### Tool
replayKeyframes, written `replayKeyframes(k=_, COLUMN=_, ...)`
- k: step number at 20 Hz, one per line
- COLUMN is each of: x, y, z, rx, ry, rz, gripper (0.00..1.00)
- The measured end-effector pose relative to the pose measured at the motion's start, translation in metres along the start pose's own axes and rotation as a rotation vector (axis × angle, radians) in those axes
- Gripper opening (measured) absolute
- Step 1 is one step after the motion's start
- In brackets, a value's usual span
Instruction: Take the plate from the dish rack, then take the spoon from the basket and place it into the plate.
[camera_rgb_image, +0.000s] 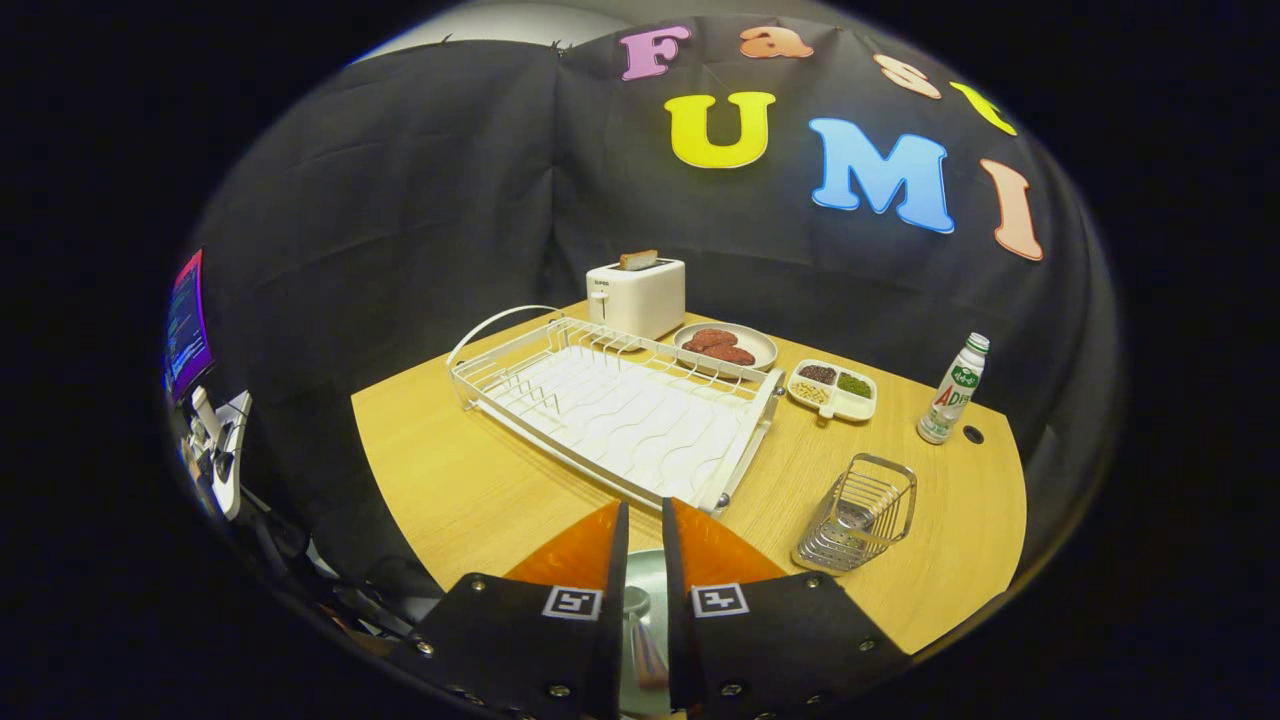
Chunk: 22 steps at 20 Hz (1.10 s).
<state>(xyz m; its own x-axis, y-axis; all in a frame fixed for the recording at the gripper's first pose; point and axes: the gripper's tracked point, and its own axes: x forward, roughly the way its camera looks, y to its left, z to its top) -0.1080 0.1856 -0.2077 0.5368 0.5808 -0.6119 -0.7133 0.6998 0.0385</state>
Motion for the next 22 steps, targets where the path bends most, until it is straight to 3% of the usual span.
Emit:
replayKeyframes(k=6, x=-0.026, y=-0.041, z=0.055, rx=0.067, ry=-0.142, rz=-0.115, gripper=0.18)
replayKeyframes(k=18, x=-0.137, y=-0.162, z=0.171, rx=0.152, ry=-0.445, rz=-0.48, gripper=0.18)
replayKeyframes(k=19, x=-0.143, y=-0.165, z=0.177, rx=0.17, ry=-0.466, rz=-0.507, gripper=0.31)
replayKeyframes(k=22, x=-0.133, y=-0.177, z=0.17, rx=0.195, ry=-0.44, rz=-0.522, gripper=0.97)
